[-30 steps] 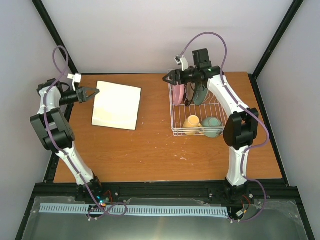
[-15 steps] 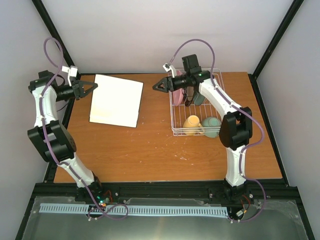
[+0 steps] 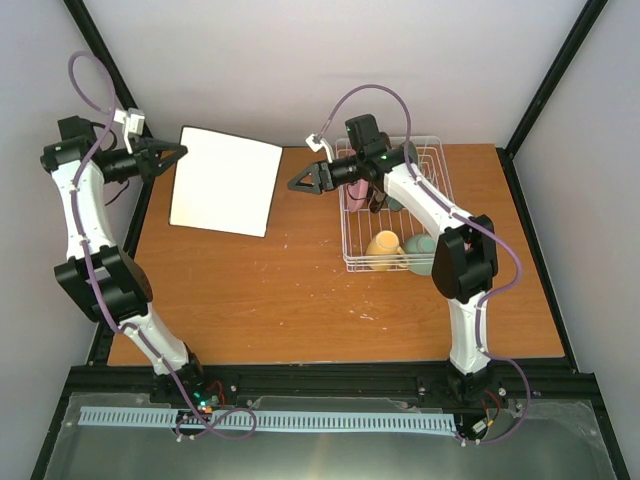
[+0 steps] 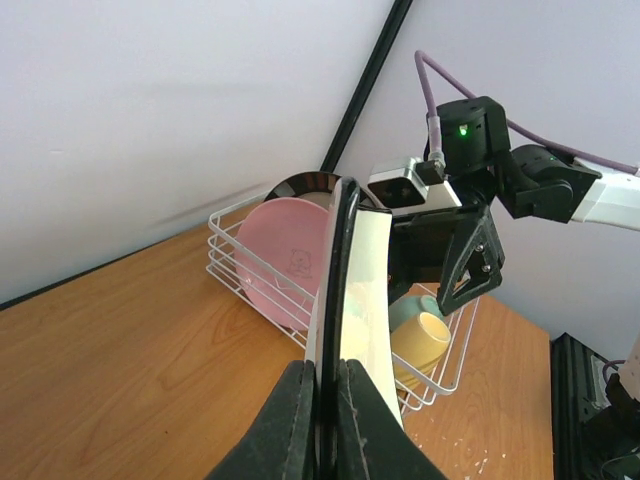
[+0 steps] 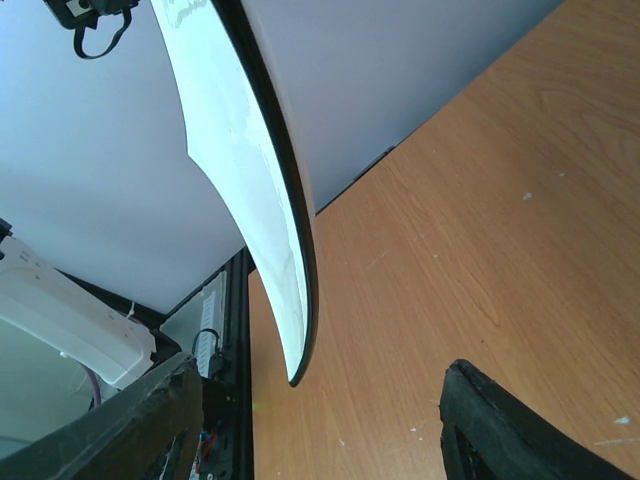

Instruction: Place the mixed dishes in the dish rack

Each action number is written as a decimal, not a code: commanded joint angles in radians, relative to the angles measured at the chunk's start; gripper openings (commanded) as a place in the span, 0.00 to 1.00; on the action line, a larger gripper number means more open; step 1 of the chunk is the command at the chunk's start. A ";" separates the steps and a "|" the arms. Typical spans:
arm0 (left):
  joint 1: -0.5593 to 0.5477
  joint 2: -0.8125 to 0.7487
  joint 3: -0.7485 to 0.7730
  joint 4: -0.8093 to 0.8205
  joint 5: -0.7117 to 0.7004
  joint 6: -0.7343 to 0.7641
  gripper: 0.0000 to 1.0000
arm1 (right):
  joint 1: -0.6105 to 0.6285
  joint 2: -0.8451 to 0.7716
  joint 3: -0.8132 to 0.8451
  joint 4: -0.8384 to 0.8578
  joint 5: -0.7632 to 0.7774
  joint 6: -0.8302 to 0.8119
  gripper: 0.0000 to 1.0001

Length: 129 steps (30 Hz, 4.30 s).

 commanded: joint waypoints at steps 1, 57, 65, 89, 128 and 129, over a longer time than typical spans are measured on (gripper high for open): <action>0.002 -0.005 0.081 -0.022 0.538 -0.054 0.01 | 0.024 0.014 0.003 0.069 -0.041 0.038 0.64; -0.044 -0.054 -0.014 -0.034 0.536 -0.043 0.23 | 0.092 0.113 0.032 0.828 -0.167 0.694 0.03; -0.029 -0.003 0.007 -0.035 0.536 -0.047 0.52 | 0.057 0.082 -0.022 0.804 -0.162 0.684 0.03; 0.088 0.166 0.199 -0.033 0.534 -0.040 1.00 | -0.013 0.001 0.075 0.538 -0.083 0.522 0.03; -0.007 -0.319 -0.380 1.436 -1.177 -1.060 1.00 | -0.377 -0.662 -0.313 0.305 1.188 0.052 0.03; -0.008 -0.313 -0.386 1.436 -1.176 -1.059 1.00 | -0.383 -0.663 -0.323 0.311 1.188 0.059 0.03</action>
